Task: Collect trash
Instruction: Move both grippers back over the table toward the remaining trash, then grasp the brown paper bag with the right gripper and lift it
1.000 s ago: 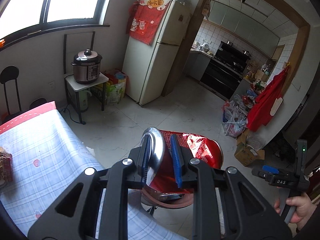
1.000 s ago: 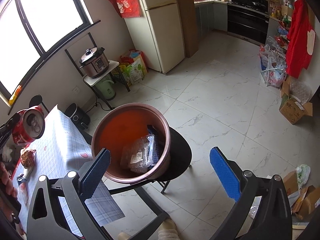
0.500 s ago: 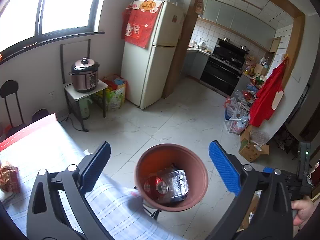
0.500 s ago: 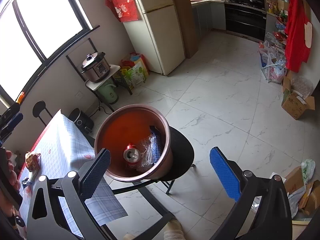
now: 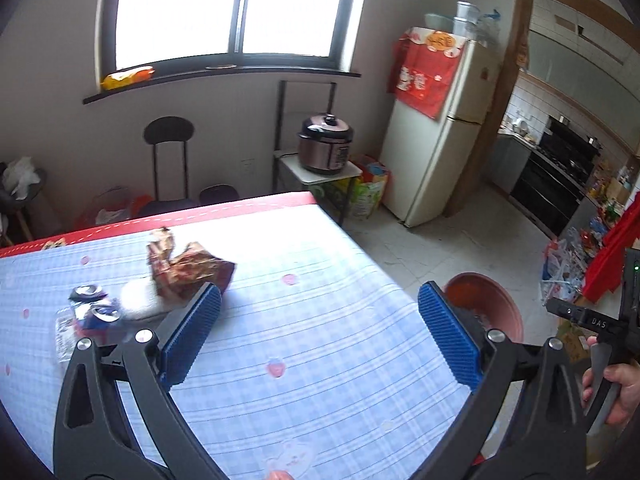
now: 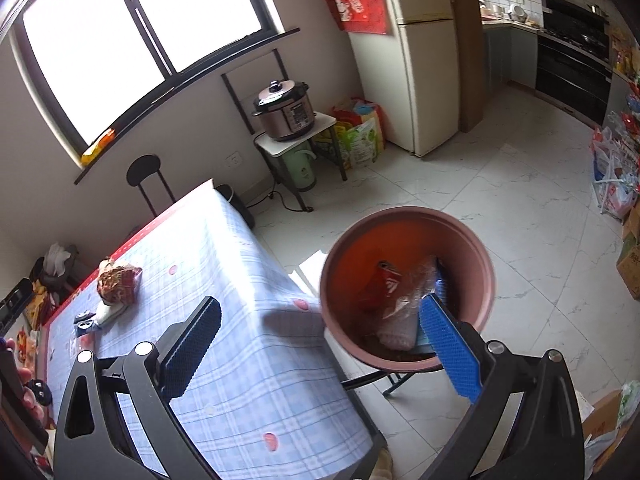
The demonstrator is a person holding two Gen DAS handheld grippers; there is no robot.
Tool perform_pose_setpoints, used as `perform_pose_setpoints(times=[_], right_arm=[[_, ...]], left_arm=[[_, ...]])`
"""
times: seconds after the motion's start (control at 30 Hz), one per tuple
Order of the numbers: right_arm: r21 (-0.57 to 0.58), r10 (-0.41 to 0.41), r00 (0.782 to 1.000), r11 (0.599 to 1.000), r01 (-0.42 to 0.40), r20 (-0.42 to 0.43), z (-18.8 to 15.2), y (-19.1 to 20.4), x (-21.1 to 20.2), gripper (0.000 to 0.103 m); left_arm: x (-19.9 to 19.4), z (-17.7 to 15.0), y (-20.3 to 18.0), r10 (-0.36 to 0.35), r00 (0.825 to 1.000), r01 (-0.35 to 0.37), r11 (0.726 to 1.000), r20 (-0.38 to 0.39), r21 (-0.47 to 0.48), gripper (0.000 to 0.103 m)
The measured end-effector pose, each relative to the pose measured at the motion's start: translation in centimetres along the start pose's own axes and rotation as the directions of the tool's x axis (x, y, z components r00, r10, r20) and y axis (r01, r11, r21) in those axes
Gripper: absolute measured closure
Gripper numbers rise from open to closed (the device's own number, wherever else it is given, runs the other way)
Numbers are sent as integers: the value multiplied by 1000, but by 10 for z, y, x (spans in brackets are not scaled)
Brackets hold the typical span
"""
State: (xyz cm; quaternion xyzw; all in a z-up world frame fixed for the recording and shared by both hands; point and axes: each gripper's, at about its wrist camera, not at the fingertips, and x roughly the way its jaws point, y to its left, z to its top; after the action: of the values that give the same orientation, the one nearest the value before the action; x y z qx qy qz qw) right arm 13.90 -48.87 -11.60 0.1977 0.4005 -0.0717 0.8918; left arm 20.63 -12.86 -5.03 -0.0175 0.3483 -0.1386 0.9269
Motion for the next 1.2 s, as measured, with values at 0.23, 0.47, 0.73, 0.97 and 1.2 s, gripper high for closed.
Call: perform_pose_setpoints(times=[0.23,0.47,0.73,0.97,1.2], right_arm=[[-100,50,997,993,-55,-54,-11,75,22,6],[-169,57,995,983,-70,-80,-15,127,38,6],[-242,37,994,968,-61,-103,-23,171,54,6],[-331,8,996,943,-39,-92,-29,211,68,6],[-365,24,996,930,-54,-86,-36,251,86,6]], left_arm=[[-43,-25,94,169,986,-168,979,-1,-116,6],[-69,-56,167,296,954,-300,935,-49,-189,6],[-82,-88,230,317,945,-326,905,-81,-273,6],[-91,-108,271,360,929,-368,879,-82,-304,6],[-92,-110,304,361,929,-368,873,-81,-321,6]])
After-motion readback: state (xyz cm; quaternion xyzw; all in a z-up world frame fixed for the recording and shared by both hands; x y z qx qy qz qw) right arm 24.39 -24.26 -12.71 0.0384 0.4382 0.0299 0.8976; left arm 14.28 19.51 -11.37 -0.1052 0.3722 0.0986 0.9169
